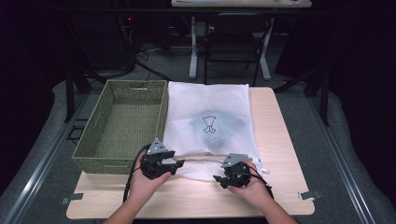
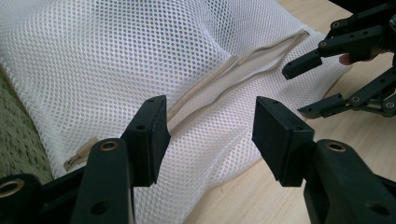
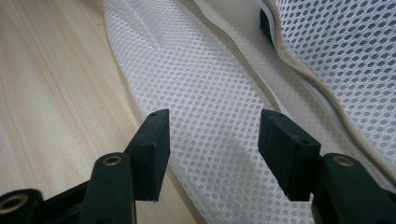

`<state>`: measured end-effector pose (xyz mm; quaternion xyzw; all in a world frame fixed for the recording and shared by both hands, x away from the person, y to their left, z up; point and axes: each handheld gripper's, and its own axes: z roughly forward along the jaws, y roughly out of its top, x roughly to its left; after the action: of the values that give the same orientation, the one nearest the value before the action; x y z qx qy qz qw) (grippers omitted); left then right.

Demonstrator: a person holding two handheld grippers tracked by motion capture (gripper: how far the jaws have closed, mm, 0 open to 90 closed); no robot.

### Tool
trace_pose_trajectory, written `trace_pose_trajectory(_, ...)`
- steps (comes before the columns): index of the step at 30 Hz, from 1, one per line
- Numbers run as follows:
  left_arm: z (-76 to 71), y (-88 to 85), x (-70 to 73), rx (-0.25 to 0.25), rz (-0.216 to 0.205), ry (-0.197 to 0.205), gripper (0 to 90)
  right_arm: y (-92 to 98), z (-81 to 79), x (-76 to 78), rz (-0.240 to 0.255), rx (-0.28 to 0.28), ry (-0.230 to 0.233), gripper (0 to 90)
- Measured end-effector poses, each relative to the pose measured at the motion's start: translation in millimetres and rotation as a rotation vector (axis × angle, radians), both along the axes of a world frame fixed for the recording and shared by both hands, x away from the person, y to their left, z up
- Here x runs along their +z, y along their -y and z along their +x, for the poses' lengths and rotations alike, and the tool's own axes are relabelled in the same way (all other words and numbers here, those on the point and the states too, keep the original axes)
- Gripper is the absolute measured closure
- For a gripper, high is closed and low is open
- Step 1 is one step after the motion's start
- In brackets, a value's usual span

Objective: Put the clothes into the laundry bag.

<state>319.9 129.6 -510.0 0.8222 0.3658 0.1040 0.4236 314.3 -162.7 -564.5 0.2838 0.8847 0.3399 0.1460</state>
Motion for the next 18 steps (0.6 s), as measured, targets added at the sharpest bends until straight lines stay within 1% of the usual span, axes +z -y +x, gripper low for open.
trace_pose_trajectory(1,-0.1,0.2,-0.2,-0.002,0.001,-0.003,45.7,0.2,0.0,0.0,0.002,-0.004,-0.002,43.6)
trace_pose_trajectory(2,-0.2,0.9,-0.9,0.005,-0.003,0.004,45.6,0.4,-0.1,-0.1,0.007,-0.011,-0.002,43.6)
trace_pose_trajectory(3,-0.7,1.6,-1.1,0.017,0.006,0.011,45.6,0.8,0.4,-0.1,0.007,-0.007,0.002,43.6)
trace_pose_trajectory(4,0.0,0.7,-0.6,-0.003,0.004,-0.004,45.6,1.1,0.5,-0.3,0.010,-0.008,0.001,43.7)
trace_pose_trajectory(5,-0.2,1.2,-0.9,-0.002,0.001,-0.007,45.5,1.0,0.4,-0.4,0.012,-0.010,-0.001,43.6)
trace_pose_trajectory(11,-0.9,3.2,-1.9,-0.007,0.008,-0.007,45.5,-0.7,0.6,-3.3,0.003,-0.001,-0.003,43.6)
trace_pose_trajectory(18,-0.9,3.3,-1.8,-0.011,0.010,-0.007,45.5,-0.3,0.4,-3.0,0.008,-0.006,-0.003,43.6)
